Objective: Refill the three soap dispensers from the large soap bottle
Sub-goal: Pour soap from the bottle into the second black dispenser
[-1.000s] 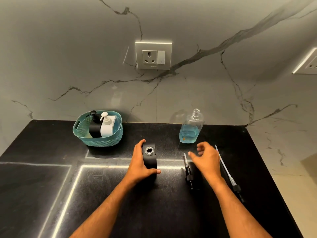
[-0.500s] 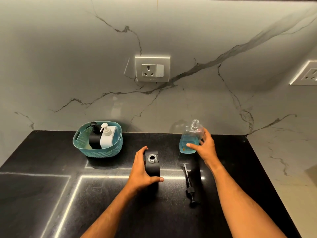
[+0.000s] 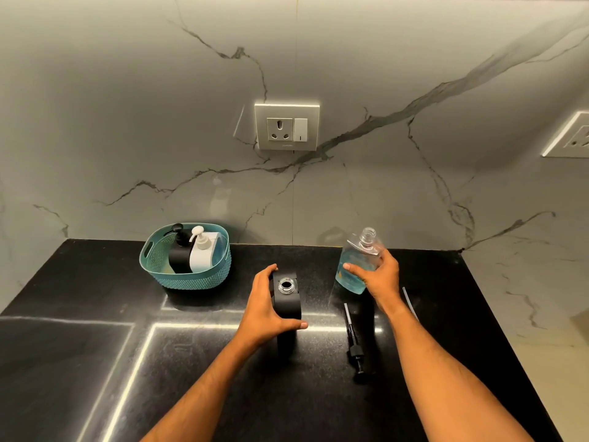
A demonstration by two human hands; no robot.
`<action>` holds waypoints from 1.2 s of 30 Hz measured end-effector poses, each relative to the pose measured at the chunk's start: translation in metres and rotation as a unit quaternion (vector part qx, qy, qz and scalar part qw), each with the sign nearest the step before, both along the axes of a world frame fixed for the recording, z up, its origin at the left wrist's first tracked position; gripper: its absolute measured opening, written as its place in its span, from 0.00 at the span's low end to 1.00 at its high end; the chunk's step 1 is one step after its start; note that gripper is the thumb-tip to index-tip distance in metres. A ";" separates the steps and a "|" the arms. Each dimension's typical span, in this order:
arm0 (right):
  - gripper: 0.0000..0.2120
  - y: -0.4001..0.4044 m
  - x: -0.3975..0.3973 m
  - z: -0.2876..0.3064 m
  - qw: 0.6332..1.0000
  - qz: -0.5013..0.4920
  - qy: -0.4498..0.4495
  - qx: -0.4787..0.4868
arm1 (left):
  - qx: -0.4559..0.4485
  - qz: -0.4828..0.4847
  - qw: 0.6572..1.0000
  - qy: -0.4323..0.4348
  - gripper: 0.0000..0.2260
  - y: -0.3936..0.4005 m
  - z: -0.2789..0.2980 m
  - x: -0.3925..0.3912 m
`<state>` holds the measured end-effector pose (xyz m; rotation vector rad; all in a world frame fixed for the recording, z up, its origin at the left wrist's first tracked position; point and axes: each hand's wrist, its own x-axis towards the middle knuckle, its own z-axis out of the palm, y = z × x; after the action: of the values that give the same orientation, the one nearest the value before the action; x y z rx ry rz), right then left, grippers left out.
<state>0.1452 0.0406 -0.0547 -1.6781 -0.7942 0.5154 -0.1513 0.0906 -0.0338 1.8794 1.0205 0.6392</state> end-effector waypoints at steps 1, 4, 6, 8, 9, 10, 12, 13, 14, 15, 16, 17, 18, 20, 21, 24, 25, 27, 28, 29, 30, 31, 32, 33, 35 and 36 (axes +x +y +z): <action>0.36 -0.002 -0.004 0.003 1.000 -0.004 -0.003 0.004 | 0.000 -0.001 1.000 -0.001 0.62 -0.001 0.001 0.000; 0.33 -0.007 -0.016 0.010 0.999 -0.019 -0.022 0.021 | 0.005 -0.002 1.000 -0.003 0.62 -0.002 0.005 -0.002; 0.32 -0.011 -0.023 0.013 0.998 -0.028 -0.048 0.035 | 0.007 0.001 1.000 -0.004 0.61 -0.003 0.007 -0.004; 0.31 -0.015 -0.030 0.019 0.995 -0.044 -0.080 0.049 | 0.008 0.006 1.000 -0.004 0.62 -0.004 0.009 -0.006; 0.32 -0.017 -0.033 0.023 0.992 -0.053 -0.096 0.056 | 0.010 0.008 1.000 -0.005 0.62 -0.005 0.010 -0.007; 0.32 -0.019 -0.036 0.028 0.990 -0.059 -0.114 0.065 | 0.011 0.009 1.000 -0.007 0.62 -0.006 0.011 -0.009; 0.33 -0.022 -0.043 0.040 0.983 -0.062 -0.152 0.085 | 0.017 0.012 1.000 -0.011 0.61 -0.008 0.015 -0.011; 0.33 -0.025 -0.046 0.045 0.979 -0.060 -0.167 0.097 | 0.022 0.013 1.000 -0.013 0.60 -0.009 0.017 -0.011; 0.33 -0.027 -0.049 0.050 0.976 -0.058 -0.179 0.106 | 0.028 0.014 0.999 -0.015 0.60 -0.011 0.019 -0.011; 0.33 -0.029 -0.052 0.055 0.973 -0.058 -0.191 0.113 | 0.033 0.013 0.999 -0.017 0.60 -0.013 0.022 -0.011; 0.33 -0.032 -0.055 0.060 0.970 -0.059 -0.203 0.118 | 0.038 0.013 0.999 -0.019 0.60 -0.014 0.025 -0.010; 0.33 -0.033 -0.058 0.065 0.967 -0.060 -0.215 0.121 | 0.042 0.011 0.999 -0.022 0.59 -0.016 0.027 -0.008; 0.33 -0.035 -0.060 0.069 0.964 -0.059 -0.228 0.123 | 0.046 0.009 0.999 -0.027 0.59 -0.018 0.030 -0.007; 0.35 -0.038 -0.064 0.078 0.958 -0.050 -0.254 0.126 | 0.053 0.004 0.998 -0.037 0.59 -0.021 0.034 -0.003; 0.37 -0.040 -0.066 0.081 0.955 -0.043 -0.266 0.125 | 0.056 0.000 0.998 -0.040 0.59 -0.022 0.036 -0.002; 0.40 -0.044 -0.069 0.088 0.945 -0.020 -0.302 0.125 | 0.058 -0.003 0.997 -0.051 0.60 -0.024 0.042 0.001; 0.40 -0.044 -0.070 0.090 0.941 -0.014 -0.314 0.127 | 0.060 -0.003 0.997 -0.053 0.60 -0.023 0.044 0.001; 0.38 -0.045 -0.071 0.091 0.933 -0.006 -0.338 0.128 | 0.064 -0.004 0.997 -0.054 0.60 -0.023 0.047 0.002; 0.37 -0.045 -0.071 0.092 0.928 -0.005 -0.351 0.129 | 0.064 -0.003 0.996 -0.054 0.60 -0.023 0.048 0.002; 0.36 -0.045 -0.072 0.092 0.922 -0.003 -0.363 0.130 | 0.064 -0.002 0.996 -0.056 0.60 -0.023 0.049 0.002; 0.35 -0.044 -0.072 0.092 0.918 0.000 -0.375 0.132 | 0.065 -0.001 0.996 -0.056 0.59 -0.022 0.050 0.001; 0.34 -0.043 -0.073 0.092 0.913 0.005 -0.386 0.132 | 0.067 -0.001 0.996 -0.055 0.59 -0.021 0.050 0.001; 0.33 -0.043 -0.073 0.093 0.909 0.011 -0.396 0.132 | 0.069 -0.001 0.996 -0.055 0.59 -0.020 0.051 0.000; 0.32 -0.042 -0.073 0.093 0.905 0.015 -0.404 0.132 | 0.071 -0.001 0.996 -0.055 0.59 -0.020 0.051 0.000; 0.31 -0.042 -0.073 0.094 0.901 0.020 -0.411 0.136 | 0.075 0.000 0.996 -0.053 0.58 -0.017 0.052 -0.002; 0.31 -0.041 -0.074 0.095 0.899 0.020 -0.415 0.137 | 0.077 0.000 0.996 -0.052 0.58 -0.016 0.052 -0.002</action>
<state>0.0717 -0.0008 0.0399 -1.5938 -1.4370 -0.3308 -0.1537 0.0747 0.0179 1.9563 0.9263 0.8275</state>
